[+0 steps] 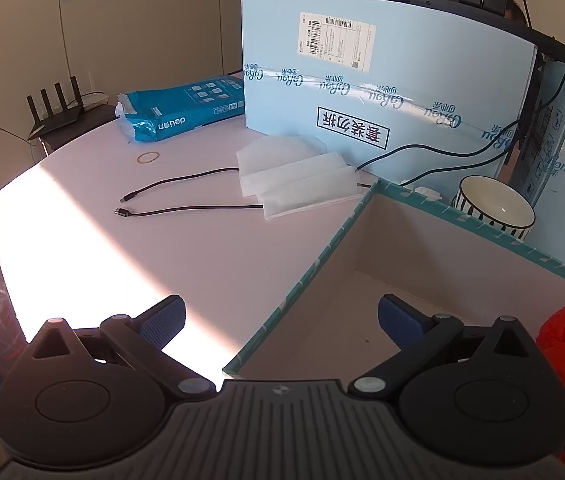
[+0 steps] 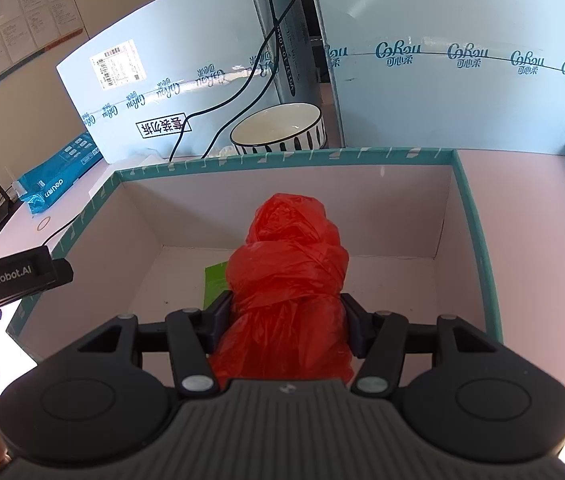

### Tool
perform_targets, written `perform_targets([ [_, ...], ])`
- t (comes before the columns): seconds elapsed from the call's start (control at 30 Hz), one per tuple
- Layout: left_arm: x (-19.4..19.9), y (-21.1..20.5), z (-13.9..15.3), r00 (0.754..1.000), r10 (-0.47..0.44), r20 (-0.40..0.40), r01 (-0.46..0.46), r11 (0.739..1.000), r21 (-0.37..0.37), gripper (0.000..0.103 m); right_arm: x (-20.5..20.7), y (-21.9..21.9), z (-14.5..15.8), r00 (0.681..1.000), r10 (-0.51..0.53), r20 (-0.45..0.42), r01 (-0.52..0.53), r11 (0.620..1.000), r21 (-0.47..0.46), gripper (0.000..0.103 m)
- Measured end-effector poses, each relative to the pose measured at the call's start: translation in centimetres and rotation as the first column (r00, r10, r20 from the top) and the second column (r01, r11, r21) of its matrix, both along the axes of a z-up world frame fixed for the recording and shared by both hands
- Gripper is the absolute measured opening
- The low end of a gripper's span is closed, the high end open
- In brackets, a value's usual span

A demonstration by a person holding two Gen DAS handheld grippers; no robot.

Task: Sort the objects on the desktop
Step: 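Lower the red bag with the right gripper into the white box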

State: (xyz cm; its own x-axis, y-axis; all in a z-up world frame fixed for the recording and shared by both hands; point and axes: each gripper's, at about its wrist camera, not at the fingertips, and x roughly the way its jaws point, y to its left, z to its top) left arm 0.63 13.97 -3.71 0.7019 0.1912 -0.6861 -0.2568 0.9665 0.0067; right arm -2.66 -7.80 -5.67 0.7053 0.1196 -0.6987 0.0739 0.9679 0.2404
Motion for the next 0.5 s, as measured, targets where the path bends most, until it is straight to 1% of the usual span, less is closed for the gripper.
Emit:
perform_targets([
  [0.5, 0.2, -0.3, -0.3, 1.000, -0.009, -0.012, 0.009, 1.000, 0.001, 0.103, 1.2, 0.3, 0.0, 0.999, -0.007, -0.052, 0.007, 1.000, -0.004, 0.059],
])
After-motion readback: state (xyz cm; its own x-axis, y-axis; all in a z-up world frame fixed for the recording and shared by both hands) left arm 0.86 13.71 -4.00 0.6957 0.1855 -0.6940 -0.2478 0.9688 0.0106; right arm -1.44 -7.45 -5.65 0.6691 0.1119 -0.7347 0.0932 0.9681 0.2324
